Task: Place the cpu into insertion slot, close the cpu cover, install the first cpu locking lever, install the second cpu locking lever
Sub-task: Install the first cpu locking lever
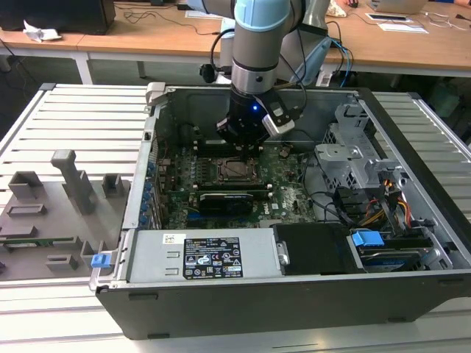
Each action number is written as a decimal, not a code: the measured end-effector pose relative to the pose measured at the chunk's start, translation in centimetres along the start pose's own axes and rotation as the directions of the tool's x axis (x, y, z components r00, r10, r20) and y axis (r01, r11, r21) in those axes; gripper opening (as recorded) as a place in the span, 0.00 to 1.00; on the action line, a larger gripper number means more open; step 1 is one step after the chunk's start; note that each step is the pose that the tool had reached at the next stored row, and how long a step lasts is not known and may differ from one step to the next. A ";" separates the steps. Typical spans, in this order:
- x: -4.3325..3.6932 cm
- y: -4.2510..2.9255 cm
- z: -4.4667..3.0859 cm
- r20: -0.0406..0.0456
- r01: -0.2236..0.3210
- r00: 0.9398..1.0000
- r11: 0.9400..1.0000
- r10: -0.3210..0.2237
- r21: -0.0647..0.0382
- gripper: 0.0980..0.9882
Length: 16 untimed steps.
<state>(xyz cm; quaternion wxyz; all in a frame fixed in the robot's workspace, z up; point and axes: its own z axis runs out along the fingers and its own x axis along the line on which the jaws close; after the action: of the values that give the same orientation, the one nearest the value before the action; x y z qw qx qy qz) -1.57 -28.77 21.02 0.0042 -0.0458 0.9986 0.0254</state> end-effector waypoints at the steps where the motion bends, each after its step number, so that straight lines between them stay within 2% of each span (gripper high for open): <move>1: 0.00 0.01 -0.20 0.000 0.000 1.000 1.000 0.000 -0.002 0.01; 3: 0.12 0.04 -0.57 0.001 0.000 1.000 1.000 0.000 -0.007 0.01; 6: 0.62 0.08 -0.59 0.004 0.000 1.000 1.000 0.000 -0.012 0.01; 11: 0.70 0.11 -0.58 0.008 0.000 1.000 1.000 0.000 -0.026 0.01; 16: 0.41 0.07 -0.26 0.008 0.000 1.000 1.000 0.000 -0.026 0.01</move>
<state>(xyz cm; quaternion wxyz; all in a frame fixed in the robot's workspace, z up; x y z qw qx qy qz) -1.98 -28.75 21.28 0.0076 -0.0458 0.9982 0.0383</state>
